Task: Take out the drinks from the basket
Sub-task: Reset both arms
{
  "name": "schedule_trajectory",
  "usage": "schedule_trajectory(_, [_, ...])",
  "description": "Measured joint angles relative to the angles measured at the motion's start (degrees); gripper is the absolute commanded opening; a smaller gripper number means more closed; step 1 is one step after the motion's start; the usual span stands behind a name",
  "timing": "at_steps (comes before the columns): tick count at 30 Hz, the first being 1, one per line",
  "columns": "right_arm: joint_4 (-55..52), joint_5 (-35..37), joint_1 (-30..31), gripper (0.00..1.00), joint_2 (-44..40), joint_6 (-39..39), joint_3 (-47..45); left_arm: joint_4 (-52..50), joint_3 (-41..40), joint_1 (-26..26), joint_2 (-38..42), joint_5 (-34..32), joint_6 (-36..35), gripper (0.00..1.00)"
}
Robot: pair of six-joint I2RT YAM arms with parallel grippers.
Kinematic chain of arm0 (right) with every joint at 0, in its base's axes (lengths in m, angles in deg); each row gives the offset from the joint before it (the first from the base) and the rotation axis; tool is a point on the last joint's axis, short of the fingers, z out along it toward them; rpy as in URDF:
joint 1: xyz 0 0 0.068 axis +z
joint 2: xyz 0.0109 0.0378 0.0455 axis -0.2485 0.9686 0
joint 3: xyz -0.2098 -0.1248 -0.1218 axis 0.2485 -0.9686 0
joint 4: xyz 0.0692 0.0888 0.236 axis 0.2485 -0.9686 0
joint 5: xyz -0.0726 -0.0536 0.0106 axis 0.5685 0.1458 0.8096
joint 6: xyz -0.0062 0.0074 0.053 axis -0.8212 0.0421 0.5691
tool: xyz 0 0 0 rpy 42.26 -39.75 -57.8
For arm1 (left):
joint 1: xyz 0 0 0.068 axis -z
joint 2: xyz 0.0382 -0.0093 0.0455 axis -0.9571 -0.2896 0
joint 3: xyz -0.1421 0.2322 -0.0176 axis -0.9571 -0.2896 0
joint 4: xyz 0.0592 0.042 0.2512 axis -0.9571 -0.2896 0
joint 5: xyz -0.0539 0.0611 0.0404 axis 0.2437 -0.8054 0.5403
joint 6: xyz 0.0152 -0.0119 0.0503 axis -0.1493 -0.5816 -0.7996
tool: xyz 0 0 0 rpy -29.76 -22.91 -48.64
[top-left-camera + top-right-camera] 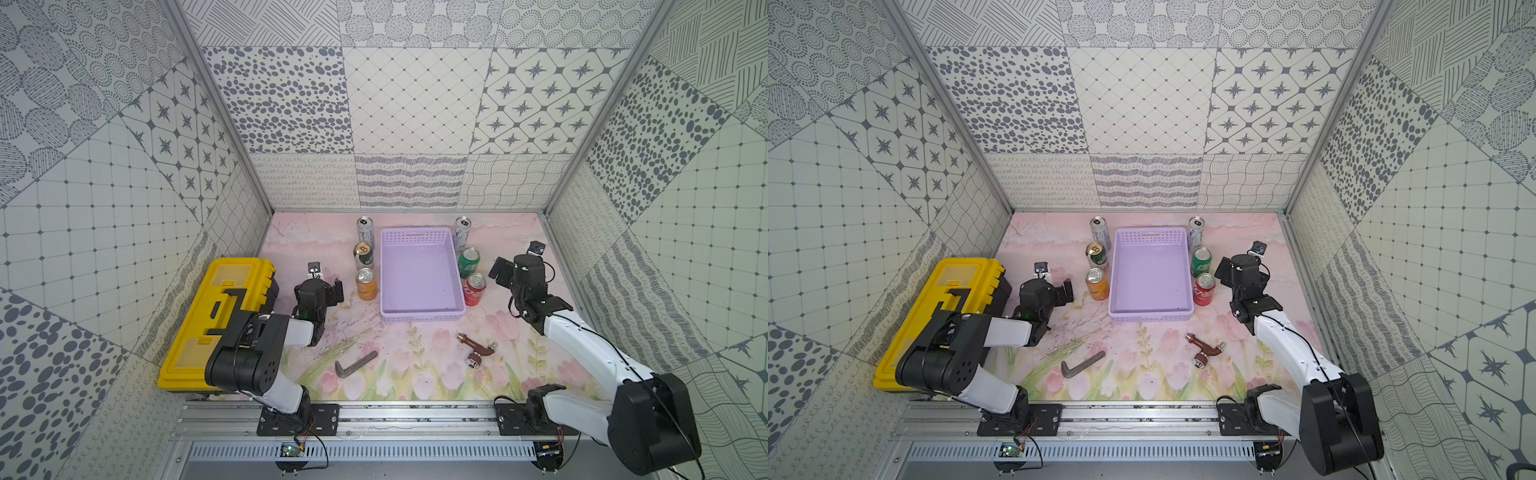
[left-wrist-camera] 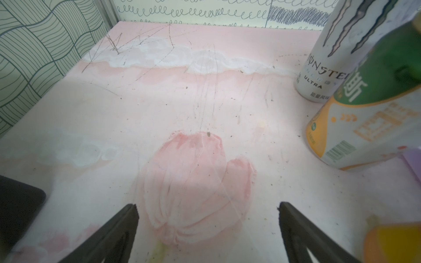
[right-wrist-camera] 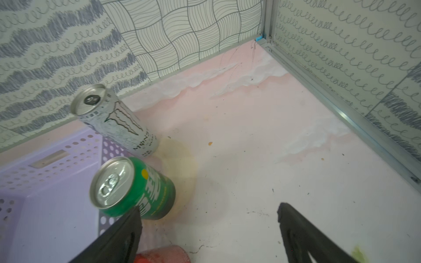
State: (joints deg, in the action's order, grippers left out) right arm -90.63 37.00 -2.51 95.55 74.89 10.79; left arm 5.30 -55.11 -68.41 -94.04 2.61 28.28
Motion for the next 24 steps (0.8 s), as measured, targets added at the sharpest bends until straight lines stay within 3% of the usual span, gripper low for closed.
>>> schedule_trajectory(11, [15.5, 1.7, -7.8, 0.97, 4.6, -12.2, -6.2, 0.7, 0.0, 0.0, 0.0, 0.4, 0.2, 1.0])
schedule_trajectory(24, [34.2, -4.4, -8.0, 0.97, 12.2, -20.1, -13.7, 0.8, 0.0, 0.0, 0.0, 0.4, 0.4, 1.0])
